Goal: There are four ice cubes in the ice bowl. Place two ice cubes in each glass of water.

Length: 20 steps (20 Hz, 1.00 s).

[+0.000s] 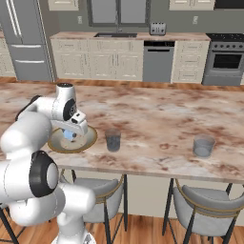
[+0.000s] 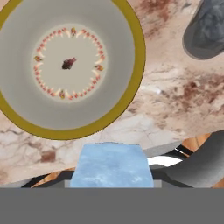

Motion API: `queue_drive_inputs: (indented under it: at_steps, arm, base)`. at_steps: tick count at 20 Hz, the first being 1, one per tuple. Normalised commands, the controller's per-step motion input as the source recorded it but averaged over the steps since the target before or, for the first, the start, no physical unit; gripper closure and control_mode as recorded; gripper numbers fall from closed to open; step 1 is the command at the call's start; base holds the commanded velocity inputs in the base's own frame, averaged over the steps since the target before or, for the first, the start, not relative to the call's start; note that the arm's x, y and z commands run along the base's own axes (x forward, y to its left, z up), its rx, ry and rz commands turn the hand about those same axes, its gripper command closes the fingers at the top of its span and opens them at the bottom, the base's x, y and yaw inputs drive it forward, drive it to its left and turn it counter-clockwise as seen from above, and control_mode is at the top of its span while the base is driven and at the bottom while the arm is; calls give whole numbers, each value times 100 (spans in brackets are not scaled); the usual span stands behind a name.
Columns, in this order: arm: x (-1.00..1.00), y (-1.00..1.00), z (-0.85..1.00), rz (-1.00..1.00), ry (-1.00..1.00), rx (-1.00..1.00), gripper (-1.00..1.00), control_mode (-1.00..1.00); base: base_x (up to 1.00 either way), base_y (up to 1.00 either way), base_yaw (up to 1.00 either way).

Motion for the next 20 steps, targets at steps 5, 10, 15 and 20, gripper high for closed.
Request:
queue_drive_inputs:
  at_steps: [5,10,15,20]
  arm:
    - [0,0,0,0,0,0,100,100]
    - [0,0,0,0,0,0,100,100]
    - [0,0,0,0,0,0,100,100]
    - [0,0,0,0,0,0,100,100]
  base:
    - [-18,-78,-1]
    - [8,-100,0]
    - [50,-100,0]
    - [73,-74,0]
